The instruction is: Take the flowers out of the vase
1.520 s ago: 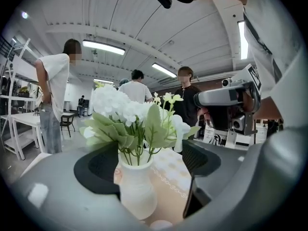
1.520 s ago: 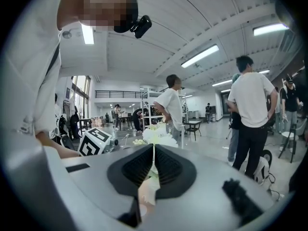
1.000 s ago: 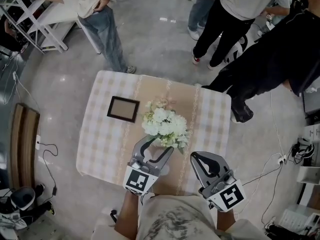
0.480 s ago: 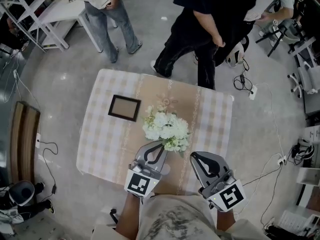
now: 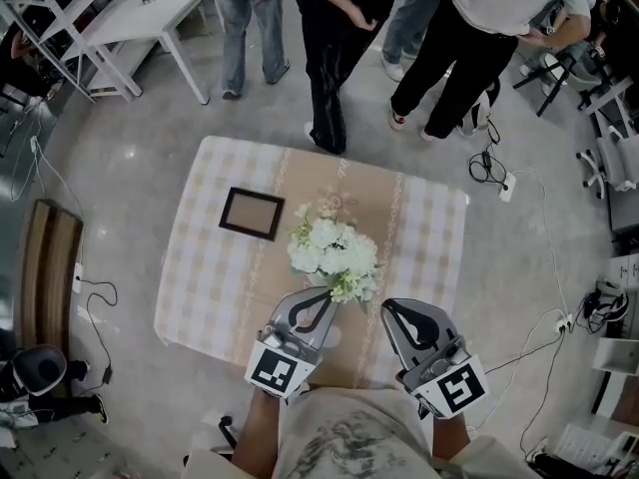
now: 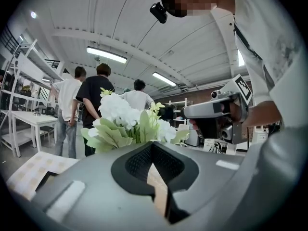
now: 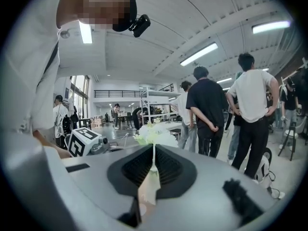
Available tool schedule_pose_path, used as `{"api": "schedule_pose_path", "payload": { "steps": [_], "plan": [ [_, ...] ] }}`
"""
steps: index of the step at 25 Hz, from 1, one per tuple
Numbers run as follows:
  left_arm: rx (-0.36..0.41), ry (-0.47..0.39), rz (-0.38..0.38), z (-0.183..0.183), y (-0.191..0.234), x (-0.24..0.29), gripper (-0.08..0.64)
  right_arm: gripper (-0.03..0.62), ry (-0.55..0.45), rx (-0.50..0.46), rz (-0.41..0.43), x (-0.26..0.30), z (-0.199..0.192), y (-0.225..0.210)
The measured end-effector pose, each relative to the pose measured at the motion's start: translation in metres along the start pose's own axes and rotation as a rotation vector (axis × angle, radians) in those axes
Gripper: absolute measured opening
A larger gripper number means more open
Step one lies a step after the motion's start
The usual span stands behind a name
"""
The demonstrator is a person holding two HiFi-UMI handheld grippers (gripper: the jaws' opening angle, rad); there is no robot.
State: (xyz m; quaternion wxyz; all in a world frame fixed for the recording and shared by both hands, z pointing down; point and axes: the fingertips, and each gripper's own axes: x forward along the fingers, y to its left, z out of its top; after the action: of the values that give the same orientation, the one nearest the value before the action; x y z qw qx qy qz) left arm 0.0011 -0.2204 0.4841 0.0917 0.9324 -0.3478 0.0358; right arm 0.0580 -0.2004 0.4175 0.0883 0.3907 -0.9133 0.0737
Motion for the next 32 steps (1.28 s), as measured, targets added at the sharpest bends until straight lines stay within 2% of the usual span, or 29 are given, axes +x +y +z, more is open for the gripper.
{"api": "schedule_pose_path", "payload": {
  "steps": [3, 4, 6, 13, 19, 25, 32],
  "plan": [
    [0.004, 0.003, 0.002, -0.001, -0.001, -0.002, 0.008, 0.028, 0.022, -0.026, -0.011, 0.008, -0.011, -0.005],
    [0.005, 0.003, 0.003, -0.002, -0.002, -0.002, 0.008, 0.075, 0.03, -0.037, -0.012, 0.011, -0.015, -0.006],
    [0.004, 0.003, 0.004, -0.002, -0.003, -0.002, 0.008, 0.117, 0.039, -0.048, -0.014, 0.017, -0.02, -0.008],
    [0.005, 0.007, 0.012, -0.004, -0.001, -0.004, 0.008, 0.197, 0.015, -0.028, 0.015, 0.024, -0.027, -0.016],
    [-0.008, 0.015, 0.013, -0.009, 0.001, -0.005, 0.008, 0.238, -0.054, -0.059, 0.102, 0.015, -0.042, -0.028],
    [-0.013, 0.028, 0.01, -0.011, 0.001, -0.006, 0.009, 0.261, 0.029, -0.154, 0.233, 0.027, -0.073, -0.026],
    [-0.014, 0.06, 0.005, -0.018, 0.003, -0.015, 0.035, 0.287, 0.011, -0.182, 0.366, 0.053, -0.08, -0.008]
  ]
}}
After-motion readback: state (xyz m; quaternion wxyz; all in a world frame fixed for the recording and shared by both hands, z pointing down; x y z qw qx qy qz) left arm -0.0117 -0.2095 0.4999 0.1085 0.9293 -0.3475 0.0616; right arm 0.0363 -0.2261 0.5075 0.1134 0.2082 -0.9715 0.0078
